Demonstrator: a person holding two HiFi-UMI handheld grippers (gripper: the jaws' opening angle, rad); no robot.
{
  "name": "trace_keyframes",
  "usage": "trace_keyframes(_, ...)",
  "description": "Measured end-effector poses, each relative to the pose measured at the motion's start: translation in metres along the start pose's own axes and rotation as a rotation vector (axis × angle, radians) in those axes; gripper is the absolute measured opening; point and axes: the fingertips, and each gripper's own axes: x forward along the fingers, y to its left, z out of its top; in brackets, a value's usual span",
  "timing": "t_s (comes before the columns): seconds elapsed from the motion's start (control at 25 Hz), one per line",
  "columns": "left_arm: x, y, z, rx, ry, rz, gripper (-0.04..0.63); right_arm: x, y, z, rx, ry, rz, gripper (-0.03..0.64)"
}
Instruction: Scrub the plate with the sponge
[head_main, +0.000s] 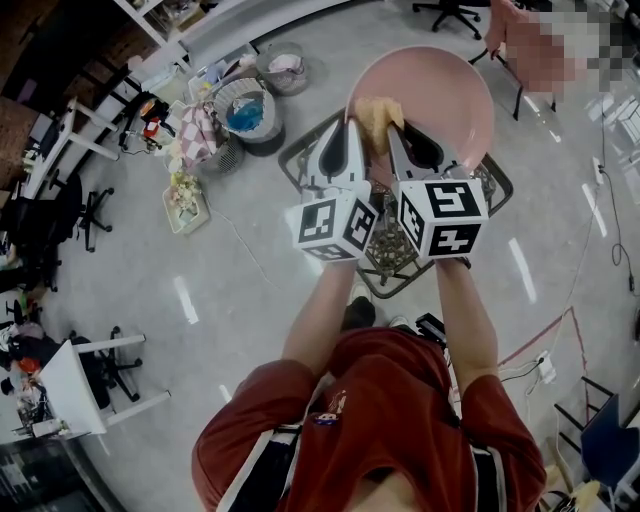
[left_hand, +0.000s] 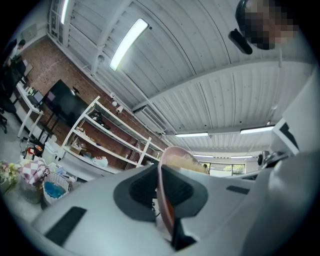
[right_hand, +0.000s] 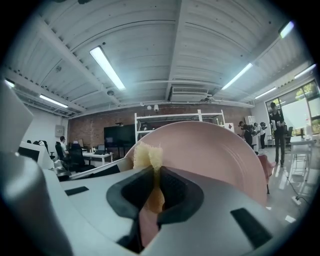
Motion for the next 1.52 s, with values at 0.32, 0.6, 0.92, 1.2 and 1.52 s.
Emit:
trace_keyframes(0.32, 0.002, 0.000, 0.006, -0.003, -0.015, 0.012, 0.023, -0.007, -0.027, -0.005, 0.018, 0.012, -0.046, 0.044)
trace_keyframes(0.6, -0.002, 0.006, 0.007, -0.007, -0.019, 0.024, 0.023, -0.019, -0.065, -0.011, 0.007, 0.021, -0.147, 0.044)
trace_keyframes(0.92, -0.004, 0.017, 0.014, -0.007, -0.033, 0.036, 0.025, -0.032, -0.115, -0.018, -0.045, 0.043, -0.311, 0.044)
trace_keyframes(1.2, -0.006, 0.016, 0.014, -0.005, -0.029, 0.042, 0.025, -0.035, -0.124, -0.021, -0.043, 0.058, -0.332, 0.044)
trace_keyframes(1.52, -0.004, 0.017, 0.013, -0.003, -0.028, 0.046, 0.023, -0.040, -0.068, 0.002, 0.034, -0.016, -0.157, 0.044)
